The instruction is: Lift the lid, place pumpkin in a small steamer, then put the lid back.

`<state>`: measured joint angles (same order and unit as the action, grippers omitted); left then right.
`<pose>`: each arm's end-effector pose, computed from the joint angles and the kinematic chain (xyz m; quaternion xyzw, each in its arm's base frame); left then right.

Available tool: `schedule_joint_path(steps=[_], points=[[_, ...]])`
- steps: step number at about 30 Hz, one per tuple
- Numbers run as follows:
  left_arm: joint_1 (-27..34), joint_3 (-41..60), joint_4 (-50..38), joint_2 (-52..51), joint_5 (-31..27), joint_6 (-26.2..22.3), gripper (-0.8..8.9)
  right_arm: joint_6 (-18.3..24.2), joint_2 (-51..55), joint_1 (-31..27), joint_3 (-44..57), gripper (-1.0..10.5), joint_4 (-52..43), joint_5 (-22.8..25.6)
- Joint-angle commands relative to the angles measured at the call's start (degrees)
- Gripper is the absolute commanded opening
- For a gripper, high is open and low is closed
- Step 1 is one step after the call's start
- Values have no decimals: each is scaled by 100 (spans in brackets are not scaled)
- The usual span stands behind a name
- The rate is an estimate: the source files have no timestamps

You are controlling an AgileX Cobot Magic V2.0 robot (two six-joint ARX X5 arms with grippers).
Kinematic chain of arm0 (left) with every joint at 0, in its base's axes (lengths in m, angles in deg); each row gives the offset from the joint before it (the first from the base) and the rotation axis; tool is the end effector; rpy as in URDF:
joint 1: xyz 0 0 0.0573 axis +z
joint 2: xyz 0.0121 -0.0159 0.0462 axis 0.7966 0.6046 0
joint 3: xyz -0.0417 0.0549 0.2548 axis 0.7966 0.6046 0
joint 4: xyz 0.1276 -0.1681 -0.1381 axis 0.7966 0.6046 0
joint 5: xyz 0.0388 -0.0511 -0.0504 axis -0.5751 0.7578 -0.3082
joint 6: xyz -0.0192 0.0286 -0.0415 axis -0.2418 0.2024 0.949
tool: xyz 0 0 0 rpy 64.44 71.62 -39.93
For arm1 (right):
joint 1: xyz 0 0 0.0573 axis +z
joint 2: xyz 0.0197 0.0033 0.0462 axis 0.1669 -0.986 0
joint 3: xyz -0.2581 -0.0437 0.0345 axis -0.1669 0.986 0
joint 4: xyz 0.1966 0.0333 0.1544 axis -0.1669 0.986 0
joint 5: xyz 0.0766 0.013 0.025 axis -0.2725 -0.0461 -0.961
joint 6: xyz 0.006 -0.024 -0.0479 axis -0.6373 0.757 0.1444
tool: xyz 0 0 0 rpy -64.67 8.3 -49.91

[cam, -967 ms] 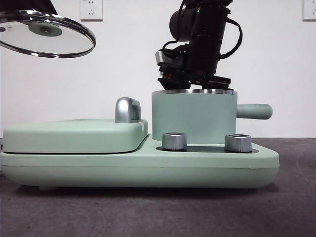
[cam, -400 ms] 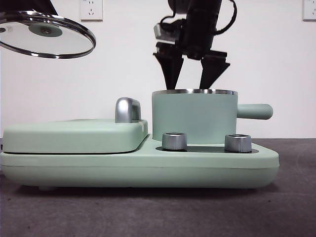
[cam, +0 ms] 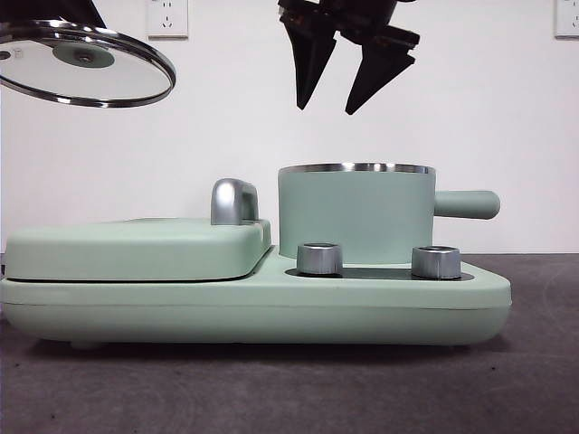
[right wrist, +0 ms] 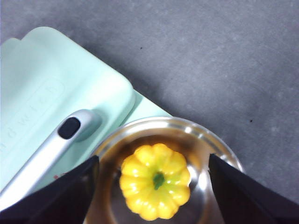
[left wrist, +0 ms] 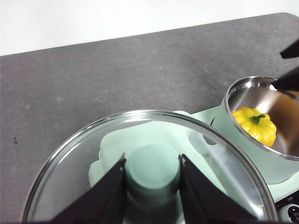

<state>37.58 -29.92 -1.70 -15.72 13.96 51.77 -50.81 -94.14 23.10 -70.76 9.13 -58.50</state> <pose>0.2093 -0.0621 0.3442 0.0135 0.2130 -0.2135 0.9534 0.3211 0.2062 0.3522 -0.1164 0.3943 0.2568 0.8746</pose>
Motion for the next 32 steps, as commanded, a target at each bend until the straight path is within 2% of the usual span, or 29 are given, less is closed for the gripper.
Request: schedule_joint_path(steps=[1,8,14,25,32], points=[[0,-83,-197,33,-7,-42,10,-245,459,92,555,360,-577,7],[0,-83,-197,31,-4,-44,10,-407,1727,92,2135,358,-1458,59],[-20,-83,-203,31,201,-44,10,-564,2857,92,3373,344,-1746,391],[-417,-83,-275,186,258,-55,9,-1370,4935,92,5088,331,-1703,765],[-855,-83,-780,549,466,-57,9,-1580,5777,92,5436,329,-896,796]])
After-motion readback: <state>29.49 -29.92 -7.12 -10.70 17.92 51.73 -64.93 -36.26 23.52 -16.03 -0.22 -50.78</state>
